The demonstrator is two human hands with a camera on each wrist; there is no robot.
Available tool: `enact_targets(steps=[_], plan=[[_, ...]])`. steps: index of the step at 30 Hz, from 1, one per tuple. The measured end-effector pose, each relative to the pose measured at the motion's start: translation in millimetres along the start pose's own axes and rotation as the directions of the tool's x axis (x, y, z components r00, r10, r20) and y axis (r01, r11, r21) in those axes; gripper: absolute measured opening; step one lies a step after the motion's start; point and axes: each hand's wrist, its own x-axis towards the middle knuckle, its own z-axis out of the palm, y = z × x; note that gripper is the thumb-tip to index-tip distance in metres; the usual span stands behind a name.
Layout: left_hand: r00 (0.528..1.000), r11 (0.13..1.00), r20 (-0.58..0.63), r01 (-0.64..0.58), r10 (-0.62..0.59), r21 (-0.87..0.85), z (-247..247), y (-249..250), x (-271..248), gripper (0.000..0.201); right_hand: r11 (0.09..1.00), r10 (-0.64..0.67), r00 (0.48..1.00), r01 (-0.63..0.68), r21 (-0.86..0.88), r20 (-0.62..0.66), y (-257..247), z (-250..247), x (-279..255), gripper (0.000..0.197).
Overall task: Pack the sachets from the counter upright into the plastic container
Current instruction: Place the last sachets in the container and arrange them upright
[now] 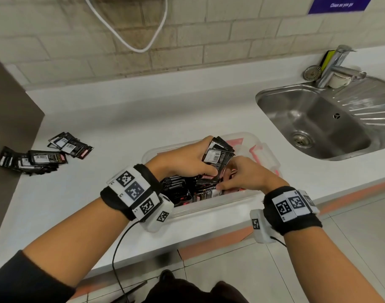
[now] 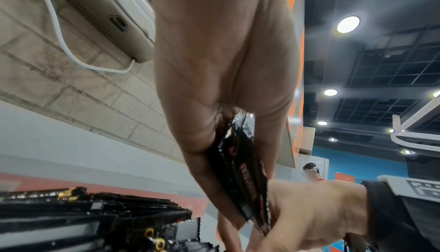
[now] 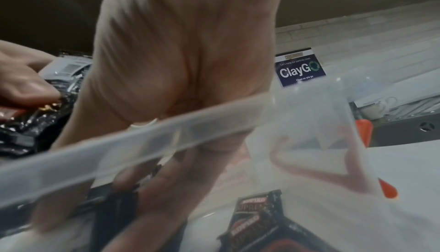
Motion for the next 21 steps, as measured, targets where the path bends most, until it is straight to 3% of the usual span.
enact_targets(steps=[6,11,16,21], plan=[[0.995,0.985,0.097,-0.032,0.016,0.17,23.2,-2.9,3.9,0.075,0.994,-0.042,0.995,0.05,0.095,-0.088,9.6,2.0,-1.9,0.022],[0.99,0.961,0.136,0.007,-0.047,0.278,37.4,-10.0,9.9,0.059,0.996,-0.072,0.992,0.077,0.052,-0.104,13.1,1.7,-2.9,0.023],[0.978,0.93,0.143,0.089,-0.149,0.358,39.9,-12.6,10.7,0.059,0.998,-0.032,0.994,0.037,0.052,-0.103,13.1,2.0,-0.7,0.012],[0.967,0.904,0.162,0.113,-0.195,0.413,37.6,-11.0,9.1,0.056,0.993,0.035,0.998,-0.029,0.115,-0.05,14.3,-1.7,1.4,0.026]])
